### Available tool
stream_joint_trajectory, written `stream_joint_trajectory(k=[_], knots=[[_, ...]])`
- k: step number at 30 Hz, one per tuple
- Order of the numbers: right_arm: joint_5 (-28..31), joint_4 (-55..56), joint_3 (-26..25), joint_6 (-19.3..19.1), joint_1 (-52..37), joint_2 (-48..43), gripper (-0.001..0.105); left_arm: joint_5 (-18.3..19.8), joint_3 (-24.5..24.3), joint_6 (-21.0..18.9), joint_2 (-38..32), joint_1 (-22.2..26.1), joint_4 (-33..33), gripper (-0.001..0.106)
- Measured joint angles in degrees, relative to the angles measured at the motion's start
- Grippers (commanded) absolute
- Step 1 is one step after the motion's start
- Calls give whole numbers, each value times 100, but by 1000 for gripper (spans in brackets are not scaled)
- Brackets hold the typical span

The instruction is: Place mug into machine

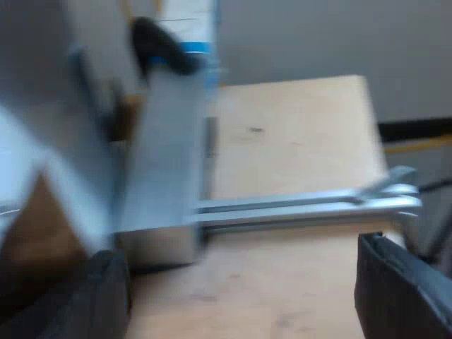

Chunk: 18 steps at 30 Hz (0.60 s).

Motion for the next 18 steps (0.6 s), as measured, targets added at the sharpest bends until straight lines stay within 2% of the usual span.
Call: stream_joint_trajectory(k=[4,7,13,16,18], knots=[[-66,174,0,-117,-583,-157,68,28,0,21,-284,0,56,78],[-100,410,62,-192,-724,-735,68,25,0,109,-620,0,282,78],[-99,1004,387,-245,-724,-1758,68,-19,0,198,-1393,-192,1200,78],[-99,1141,478,-245,-724,-2009,68,-206,0,333,-1810,-300,1689,78],[-99,1391,766,-245,-724,-2614,68,-405,-5,473,-2142,-299,2063,78]])
